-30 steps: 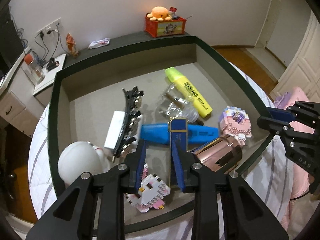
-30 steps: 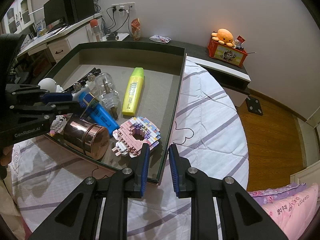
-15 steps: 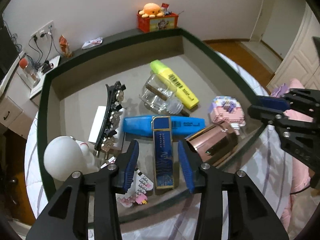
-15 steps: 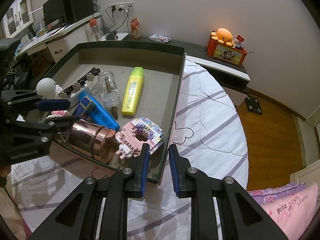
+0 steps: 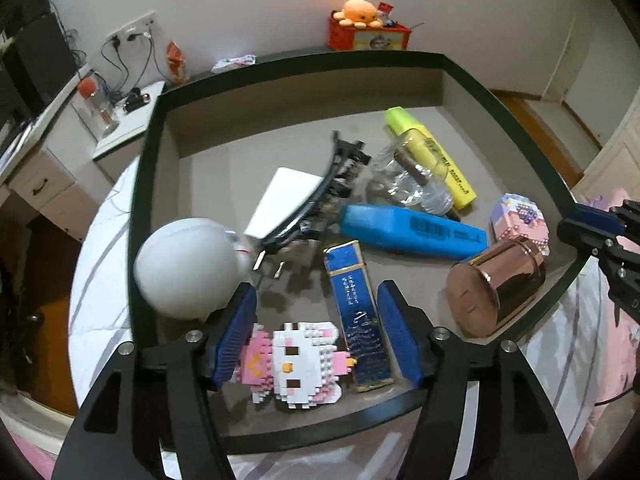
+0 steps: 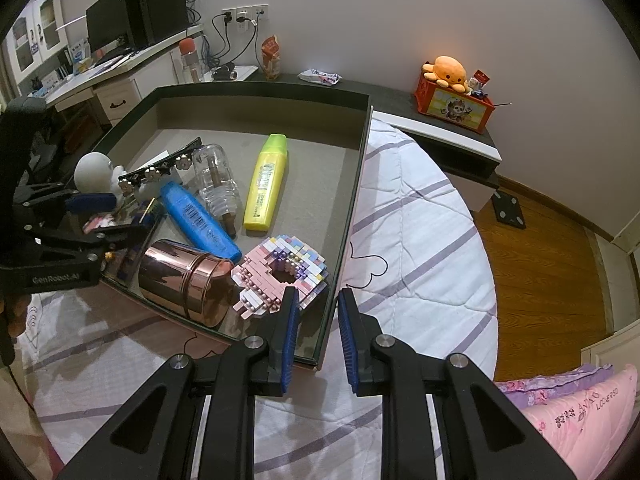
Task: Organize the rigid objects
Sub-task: 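Carry the blue-and-gold box into the pink box with the left gripper, then open the left gripper and lift it from the box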
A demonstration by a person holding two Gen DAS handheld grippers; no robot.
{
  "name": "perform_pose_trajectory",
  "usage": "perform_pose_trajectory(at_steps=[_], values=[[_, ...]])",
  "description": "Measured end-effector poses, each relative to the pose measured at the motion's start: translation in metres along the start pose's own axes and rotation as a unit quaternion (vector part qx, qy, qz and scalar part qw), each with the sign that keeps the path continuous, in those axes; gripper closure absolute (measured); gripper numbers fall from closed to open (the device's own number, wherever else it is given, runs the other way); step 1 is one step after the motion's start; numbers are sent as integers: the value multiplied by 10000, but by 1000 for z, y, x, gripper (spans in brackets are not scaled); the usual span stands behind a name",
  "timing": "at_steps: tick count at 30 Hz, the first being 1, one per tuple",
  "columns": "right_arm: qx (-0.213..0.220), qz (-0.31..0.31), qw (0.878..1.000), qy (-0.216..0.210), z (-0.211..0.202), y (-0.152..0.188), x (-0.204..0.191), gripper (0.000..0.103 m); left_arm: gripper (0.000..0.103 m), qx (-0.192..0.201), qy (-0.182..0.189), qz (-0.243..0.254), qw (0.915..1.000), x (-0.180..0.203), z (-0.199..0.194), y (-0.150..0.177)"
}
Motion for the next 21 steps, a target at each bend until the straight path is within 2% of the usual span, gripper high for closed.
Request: perform_pose_trajectory(at_steps=[6, 10, 14, 15, 16, 18, 21], values=[[19, 58, 10000, 21, 0, 0, -2, 81, 35, 118, 90, -46, 9999, 0, -17, 5], [52, 80, 9999, 75, -2, 0, -4, 81, 18, 454, 146, 7, 9989, 5, -39, 8], [102, 71, 9999, 87, -5, 0, -7, 79, 11, 722, -14, 5, 9974, 4, -61, 12], [126, 66, 9999, 96, -7, 0, -8, 74, 9, 786, -48, -27, 9969, 3, -66, 14], [149, 65, 9998, 124, -8, 0, -8, 64, 5, 823, -58, -39, 9966, 3, -69, 15], [260, 59, 9994, 242, -15, 0, -11, 52, 1, 938, -125, -48, 9955, 2, -75, 17], [474, 31, 9986, 247, -27, -3, -17, 49, 1, 981, -153, -38, 9951, 2, -78, 19]])
Point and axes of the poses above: each gripper's, at about its wrist camera, not at the fingertips, and z roughly the way its jaws point, x to its right, y to its underside, the point moved 3 cm from there along z, roughly the way its jaws point, and after that the axes turned 4 degrees about z, right-handed, at the moved point
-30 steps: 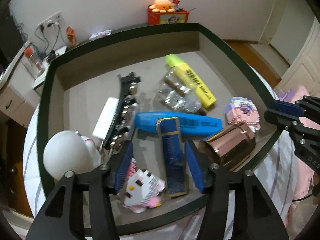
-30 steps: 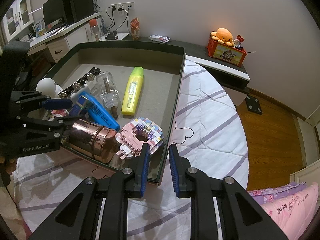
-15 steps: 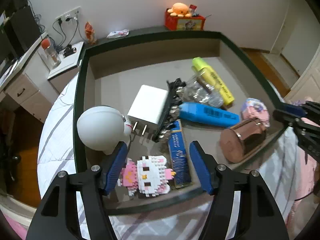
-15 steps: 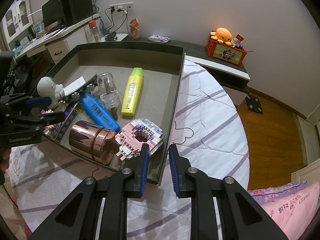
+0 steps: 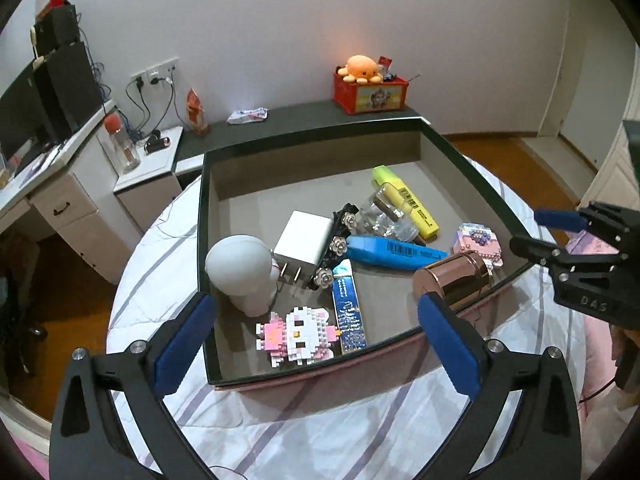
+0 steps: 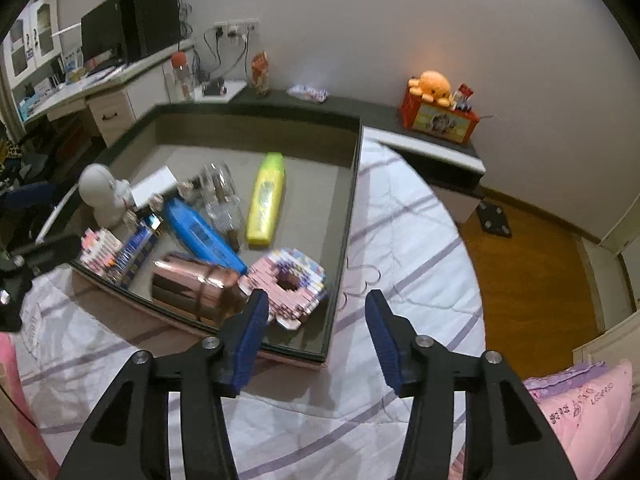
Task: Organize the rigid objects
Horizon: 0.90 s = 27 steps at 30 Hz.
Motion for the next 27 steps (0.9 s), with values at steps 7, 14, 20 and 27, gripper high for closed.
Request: perform_pose_trajectory(at_steps=[7, 14, 20, 27], values=[[413, -161, 9987, -243, -18, -10, -23, 21, 1, 121, -112, -59, 9998, 0, -11, 6], [509, -204, 9974, -474, -16, -10, -40, 1, 0, 435, -288, -241, 9983, -8, -22, 11], [655, -74, 9960, -609, -20, -11, -45, 0, 0, 562, -402, -399, 9968, -13, -32, 16], [844, -34, 9941, -677, -34, -12, -52, 0, 0, 884, -427, -449, 9942, -13, -54, 18]])
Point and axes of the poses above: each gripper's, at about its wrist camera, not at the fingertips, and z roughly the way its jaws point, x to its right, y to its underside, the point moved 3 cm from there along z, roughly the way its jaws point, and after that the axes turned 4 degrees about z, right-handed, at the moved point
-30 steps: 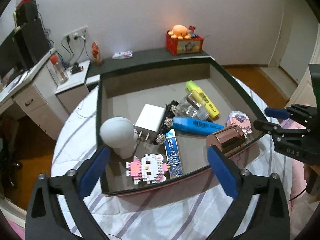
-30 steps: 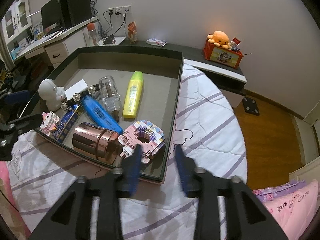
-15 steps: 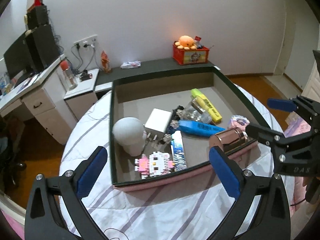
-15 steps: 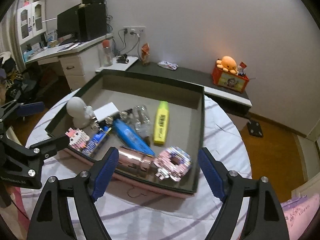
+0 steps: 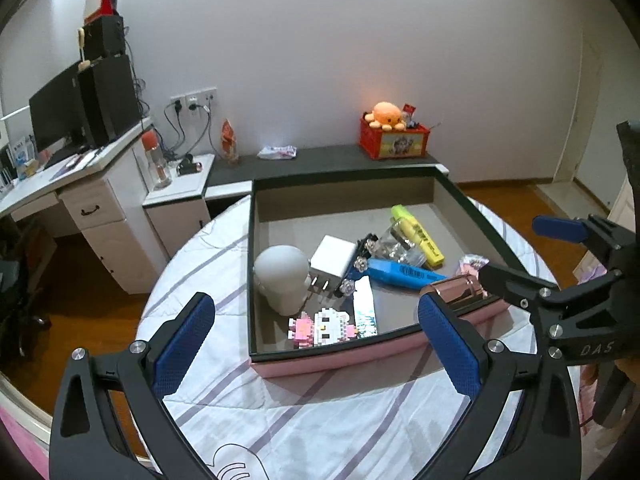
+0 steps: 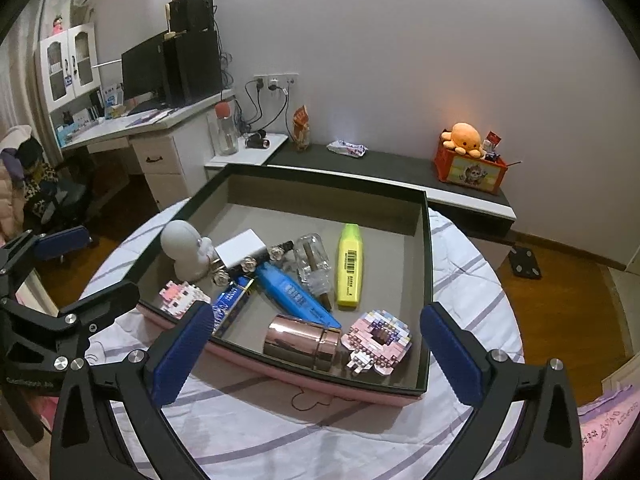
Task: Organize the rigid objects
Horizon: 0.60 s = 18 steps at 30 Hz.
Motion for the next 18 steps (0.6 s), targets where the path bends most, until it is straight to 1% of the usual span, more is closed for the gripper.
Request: perform_pose_trajectory(at_steps=[2, 6, 7, 9, 12, 14, 15, 18], values=[[6, 47, 10000, -26, -5, 0, 0, 0, 0, 122, -38, 5, 9999, 0, -6, -2], [264, 227, 9994, -16, -21, 0, 1, 0, 0, 315, -38, -90, 9995, 1, -18, -4], [339, 244, 9991, 4, -26, 0, 1, 0, 0, 341, -72, -83, 9994, 1, -21, -5], [462, 236, 9986, 37, -36, 0, -1, 0, 0, 529, -209, -48, 9984, 2, -34, -5], [646, 294, 9974, 78, -51, 1, -2, 0, 0, 711, -190, 15, 9973, 5, -51, -6], [789, 337, 9963, 75, -61, 0, -4, 0, 0, 881, -32, 111, 9960, 8, -64, -6], [840, 349, 9958, 78, -66, 0, -5, 0, 0, 935, -10, 155, 9955, 10, -70, -6], [936, 294, 9951, 99, -78, -1, -11, 0, 0, 1026, -81, 207, 9945, 14, -82, -8]])
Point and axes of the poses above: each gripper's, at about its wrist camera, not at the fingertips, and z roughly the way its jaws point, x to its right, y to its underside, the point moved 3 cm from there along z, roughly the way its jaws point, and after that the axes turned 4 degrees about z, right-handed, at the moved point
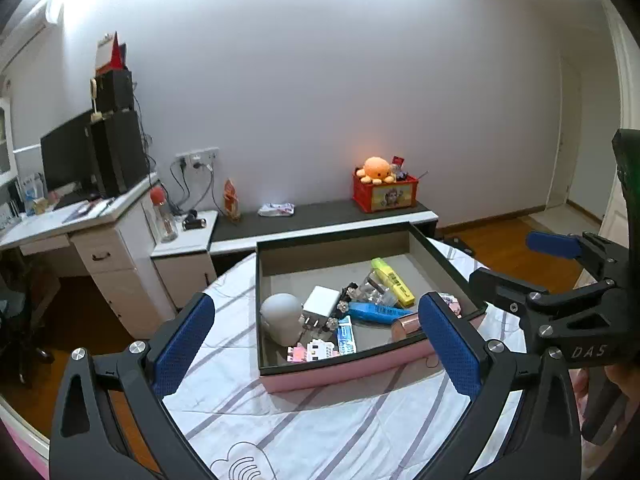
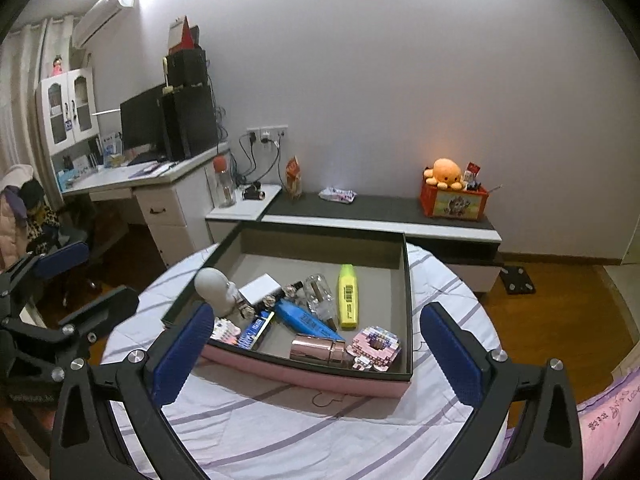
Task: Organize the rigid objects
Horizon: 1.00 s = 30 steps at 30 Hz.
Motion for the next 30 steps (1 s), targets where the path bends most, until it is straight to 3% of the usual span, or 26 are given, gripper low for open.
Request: perform_pose_trajectory(at_steps=[3, 10, 21, 25, 30], values=[[95, -31, 9999, 36, -11, -1, -3, 0, 0, 102, 22, -16, 9999, 1, -12, -3], [357, -53, 9993, 89, -43, -5, -8, 0, 0, 367, -481, -32, 9982, -4, -45, -11], [1323, -287, 9908, 43, -128, -21, -36, 0, 0, 1129, -825, -209, 9900, -8, -133, -31], [1583, -306, 9869, 26, -149, -23, -43, 0, 0, 1270, -807, -195, 9884, -5, -156, -35], [1801, -384, 9829, 27, -170, -24, -54, 0, 0, 1556, -1078, -219, 9817, -5, -183, -40]])
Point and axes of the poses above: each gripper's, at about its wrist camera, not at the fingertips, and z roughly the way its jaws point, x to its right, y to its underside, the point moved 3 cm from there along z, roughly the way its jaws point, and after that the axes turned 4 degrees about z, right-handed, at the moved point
